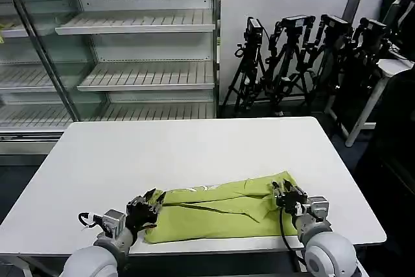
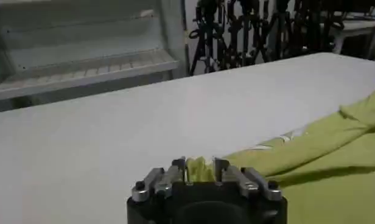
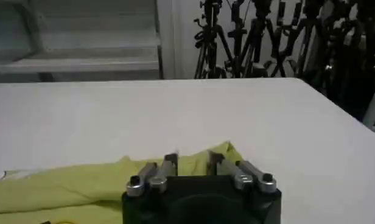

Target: Fold and organize the clothes.

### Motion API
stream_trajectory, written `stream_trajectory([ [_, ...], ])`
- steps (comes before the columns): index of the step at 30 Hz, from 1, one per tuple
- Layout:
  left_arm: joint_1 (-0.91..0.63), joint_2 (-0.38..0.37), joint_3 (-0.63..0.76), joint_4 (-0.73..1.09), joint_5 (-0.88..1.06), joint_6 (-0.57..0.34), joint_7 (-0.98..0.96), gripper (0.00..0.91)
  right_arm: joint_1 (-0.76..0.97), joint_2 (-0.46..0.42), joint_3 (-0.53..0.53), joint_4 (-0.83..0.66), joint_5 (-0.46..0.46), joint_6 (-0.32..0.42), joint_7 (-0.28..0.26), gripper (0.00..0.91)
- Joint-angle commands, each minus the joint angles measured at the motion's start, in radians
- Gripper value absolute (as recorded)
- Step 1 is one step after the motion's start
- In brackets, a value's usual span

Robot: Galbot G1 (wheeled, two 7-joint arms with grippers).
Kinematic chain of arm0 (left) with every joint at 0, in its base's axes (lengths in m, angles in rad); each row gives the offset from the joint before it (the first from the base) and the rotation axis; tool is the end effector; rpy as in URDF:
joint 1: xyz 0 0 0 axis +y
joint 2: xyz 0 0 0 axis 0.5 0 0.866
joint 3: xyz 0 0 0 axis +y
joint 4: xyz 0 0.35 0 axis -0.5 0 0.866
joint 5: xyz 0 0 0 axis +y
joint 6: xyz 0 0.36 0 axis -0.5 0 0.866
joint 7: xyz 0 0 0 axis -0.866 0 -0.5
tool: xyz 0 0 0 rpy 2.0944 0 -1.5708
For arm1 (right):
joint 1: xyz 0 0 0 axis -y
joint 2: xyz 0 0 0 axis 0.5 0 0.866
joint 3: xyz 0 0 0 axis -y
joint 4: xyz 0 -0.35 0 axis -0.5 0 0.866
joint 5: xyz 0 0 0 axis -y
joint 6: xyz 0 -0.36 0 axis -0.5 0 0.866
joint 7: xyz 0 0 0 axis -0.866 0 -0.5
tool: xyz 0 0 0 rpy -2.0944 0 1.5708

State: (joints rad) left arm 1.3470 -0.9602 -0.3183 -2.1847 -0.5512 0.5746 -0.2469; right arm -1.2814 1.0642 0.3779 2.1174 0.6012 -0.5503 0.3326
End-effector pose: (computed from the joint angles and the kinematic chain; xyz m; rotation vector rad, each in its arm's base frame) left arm 0.2306 0.0326 -0.2296 -0.3508 -2.6762 -0.1612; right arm 0.2579 -0.0400 -0.2302 0.1328 -2.7527 -0.0024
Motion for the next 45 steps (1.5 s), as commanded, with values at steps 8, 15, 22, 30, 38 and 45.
stream_trajectory([
  [8, 0.027, -0.167, 0.003, 0.004, -0.112, -0.015, -0.140, 0.907, -0.113, 0.024, 0.088, 0.093, -0.019, 0.004, 0.007, 0.907],
  [15, 0.041, -0.265, 0.021, 0.039, -0.064, -0.008, -0.177, 0.907, -0.160, 0.045, 0.108, 0.112, -0.028, 0.007, 0.005, 0.907],
  [22, 0.056, -0.301, 0.033, 0.052, -0.063, -0.014, -0.191, 0.040, -0.177, 0.056, 0.121, 0.123, -0.031, 0.009, 0.007, 0.907],
  [30, 0.064, -0.316, 0.027, 0.061, -0.122, -0.014, -0.194, 0.040, -0.197, 0.075, 0.124, 0.136, -0.039, 0.012, 0.010, 0.907],
  [38, 0.060, -0.327, 0.009, 0.053, -0.163, -0.011, -0.180, 0.040, -0.210, 0.076, 0.150, 0.139, -0.036, 0.018, 0.013, 0.907],
  [45, 0.059, -0.260, -0.100, 0.005, -0.293, -0.003, -0.166, 0.040, -0.230, 0.084, 0.171, 0.164, -0.033, 0.015, 0.013, 0.907],
])
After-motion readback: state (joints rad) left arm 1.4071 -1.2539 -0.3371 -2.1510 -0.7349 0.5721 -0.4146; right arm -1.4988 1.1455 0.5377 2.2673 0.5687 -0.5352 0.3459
